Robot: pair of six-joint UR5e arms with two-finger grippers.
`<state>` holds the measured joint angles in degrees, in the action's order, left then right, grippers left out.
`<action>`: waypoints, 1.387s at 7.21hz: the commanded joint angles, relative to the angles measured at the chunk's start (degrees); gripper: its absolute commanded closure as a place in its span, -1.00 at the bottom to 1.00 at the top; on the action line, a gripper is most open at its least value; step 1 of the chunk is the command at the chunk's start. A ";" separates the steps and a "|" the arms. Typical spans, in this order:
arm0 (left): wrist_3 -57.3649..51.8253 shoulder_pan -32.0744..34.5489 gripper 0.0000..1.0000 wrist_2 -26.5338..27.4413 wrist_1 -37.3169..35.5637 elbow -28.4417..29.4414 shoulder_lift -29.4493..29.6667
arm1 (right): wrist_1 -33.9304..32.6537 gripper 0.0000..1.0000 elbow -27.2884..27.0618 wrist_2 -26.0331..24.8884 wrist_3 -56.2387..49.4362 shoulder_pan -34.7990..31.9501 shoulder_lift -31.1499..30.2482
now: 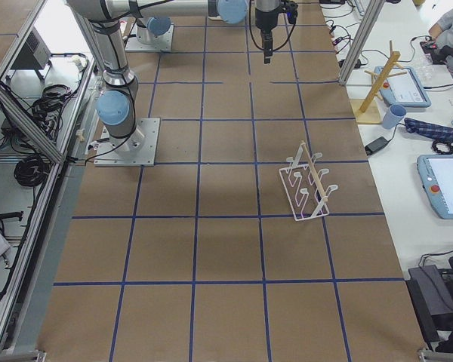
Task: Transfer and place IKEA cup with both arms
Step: 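Lower the blue cup onto the white tray with the left gripper, then open the left gripper to release the blue cup on the tray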
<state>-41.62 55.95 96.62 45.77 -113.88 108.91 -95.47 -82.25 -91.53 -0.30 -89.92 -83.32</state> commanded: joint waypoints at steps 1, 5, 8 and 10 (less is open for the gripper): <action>-0.13 -0.32 0.30 0.49 0.19 -0.82 -0.28 | -0.41 -1.00 -0.02 0.03 -0.05 0.53 -0.17; -0.05 -0.50 -0.95 0.50 5.61 0.23 -2.90 | -0.33 -1.00 -0.02 0.03 -0.05 0.36 -0.17; 1.26 0.56 -1.00 0.23 17.28 4.61 -9.40 | 0.46 -1.00 -0.02 0.64 -0.14 1.05 -0.43; 9.94 5.88 -1.00 -1.25 30.71 12.24 -12.22 | 3.80 -1.00 -0.02 3.46 -0.40 1.15 -2.89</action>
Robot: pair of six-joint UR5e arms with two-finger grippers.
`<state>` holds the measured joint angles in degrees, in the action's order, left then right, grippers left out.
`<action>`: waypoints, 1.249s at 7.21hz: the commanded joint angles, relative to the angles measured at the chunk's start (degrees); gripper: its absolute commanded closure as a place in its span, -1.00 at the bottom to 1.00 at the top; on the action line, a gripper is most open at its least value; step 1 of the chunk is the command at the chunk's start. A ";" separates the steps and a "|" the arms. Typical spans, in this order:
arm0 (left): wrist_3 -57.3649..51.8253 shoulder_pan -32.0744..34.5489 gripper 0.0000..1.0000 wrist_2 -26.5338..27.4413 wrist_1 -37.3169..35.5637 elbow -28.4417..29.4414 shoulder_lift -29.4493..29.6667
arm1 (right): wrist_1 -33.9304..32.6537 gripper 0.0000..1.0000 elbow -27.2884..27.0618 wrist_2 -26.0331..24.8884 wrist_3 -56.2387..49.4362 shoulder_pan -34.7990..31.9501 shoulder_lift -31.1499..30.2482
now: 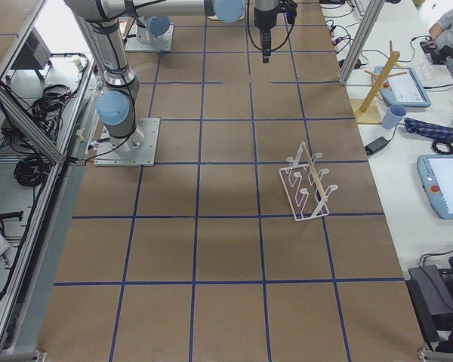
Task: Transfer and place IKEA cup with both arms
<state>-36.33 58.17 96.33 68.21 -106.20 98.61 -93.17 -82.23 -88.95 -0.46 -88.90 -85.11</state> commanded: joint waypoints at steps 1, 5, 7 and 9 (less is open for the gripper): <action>11.56 7.97 -1.00 -1.05 13.30 7.56 -3.50 | 1.15 -1.00 -0.03 0.71 -0.25 -0.22 -1.02; 31.21 25.55 -1.00 -7.09 23.63 19.00 -6.59 | 0.45 -1.00 0.06 0.62 -0.16 -0.14 -0.84; 31.67 31.89 -1.00 -7.47 23.90 19.19 -7.73 | 0.44 -1.00 -0.03 0.62 0.36 -0.14 -0.76; 31.67 32.80 -1.00 -7.55 25.55 18.31 -8.96 | 0.44 -1.00 -0.03 0.62 0.28 -0.14 -0.67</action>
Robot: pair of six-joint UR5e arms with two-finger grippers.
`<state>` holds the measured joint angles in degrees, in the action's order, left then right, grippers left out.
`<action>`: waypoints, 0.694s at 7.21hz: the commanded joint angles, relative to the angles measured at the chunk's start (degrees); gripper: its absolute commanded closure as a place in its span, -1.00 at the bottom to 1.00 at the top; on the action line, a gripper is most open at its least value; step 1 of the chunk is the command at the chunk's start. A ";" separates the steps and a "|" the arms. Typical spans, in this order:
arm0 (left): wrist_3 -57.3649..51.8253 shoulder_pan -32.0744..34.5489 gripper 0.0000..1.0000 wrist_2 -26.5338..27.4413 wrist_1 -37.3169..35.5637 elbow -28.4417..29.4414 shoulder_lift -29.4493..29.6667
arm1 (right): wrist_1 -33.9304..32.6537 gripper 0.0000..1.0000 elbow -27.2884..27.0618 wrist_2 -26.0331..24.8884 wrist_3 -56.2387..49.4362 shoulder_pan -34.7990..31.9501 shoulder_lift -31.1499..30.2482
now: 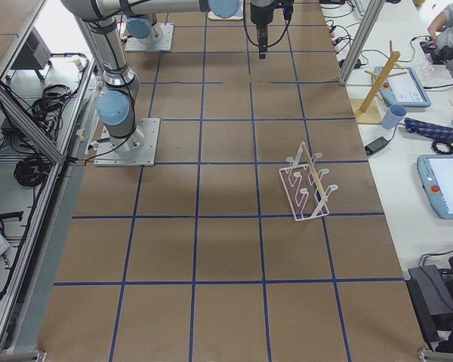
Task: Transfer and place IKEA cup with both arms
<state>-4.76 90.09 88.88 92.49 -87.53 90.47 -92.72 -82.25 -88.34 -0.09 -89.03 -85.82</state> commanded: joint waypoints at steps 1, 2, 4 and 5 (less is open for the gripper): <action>0.10 0.97 -1.00 -0.11 3.55 -0.71 -1.69 | 0.00 -1.00 -0.01 0.01 -0.18 0.00 0.04; 0.02 0.79 -1.00 0.06 4.18 -0.80 -1.79 | 0.00 -1.00 -0.01 0.01 -0.09 0.00 0.04; 0.02 0.26 -1.00 -0.03 5.06 -0.89 -1.70 | 0.00 -1.00 0.07 0.01 0.09 0.00 0.04; 0.10 0.26 -1.00 -0.11 6.72 -0.89 -1.70 | 0.00 -1.00 -0.01 -0.08 -0.09 0.00 0.04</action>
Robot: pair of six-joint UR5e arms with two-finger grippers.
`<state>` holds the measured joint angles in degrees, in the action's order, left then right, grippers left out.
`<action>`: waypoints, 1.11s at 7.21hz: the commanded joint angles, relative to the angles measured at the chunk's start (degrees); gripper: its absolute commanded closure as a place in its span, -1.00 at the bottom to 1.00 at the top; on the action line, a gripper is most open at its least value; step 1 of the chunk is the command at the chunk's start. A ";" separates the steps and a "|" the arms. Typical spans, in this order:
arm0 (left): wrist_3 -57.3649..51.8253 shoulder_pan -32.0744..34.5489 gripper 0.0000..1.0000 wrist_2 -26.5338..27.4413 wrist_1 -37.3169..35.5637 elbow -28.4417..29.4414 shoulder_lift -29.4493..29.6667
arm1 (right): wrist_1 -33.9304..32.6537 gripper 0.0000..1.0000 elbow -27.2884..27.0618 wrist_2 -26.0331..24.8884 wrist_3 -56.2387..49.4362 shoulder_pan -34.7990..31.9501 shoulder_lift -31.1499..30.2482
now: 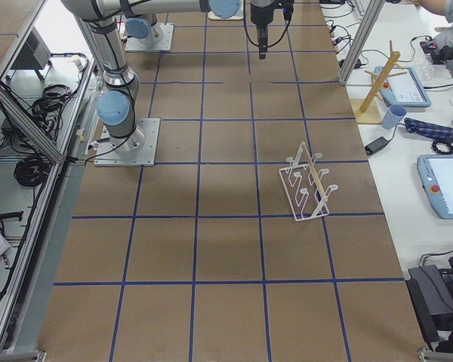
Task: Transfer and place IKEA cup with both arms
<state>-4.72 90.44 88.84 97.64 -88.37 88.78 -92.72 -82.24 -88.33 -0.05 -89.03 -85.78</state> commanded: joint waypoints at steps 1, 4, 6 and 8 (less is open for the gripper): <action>-0.02 -0.09 -1.00 -0.16 1.50 0.04 0.07 | 0.00 -1.00 -0.03 0.09 0.13 0.00 0.00; -0.20 -0.17 -1.00 0.72 1.59 -1.27 -0.19 | 0.00 -1.00 -0.03 0.09 0.31 0.00 0.00; -0.20 -0.17 -1.00 0.72 1.59 -1.54 -0.45 | 0.09 -1.00 -0.03 0.09 0.22 0.00 0.00; -0.11 -0.26 -1.00 0.46 1.07 -2.33 -0.19 | 0.00 -1.00 -0.03 0.18 0.13 0.00 0.00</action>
<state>-4.90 90.21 89.47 99.11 -90.25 88.45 -92.70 -82.27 -88.22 0.12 -89.03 -85.78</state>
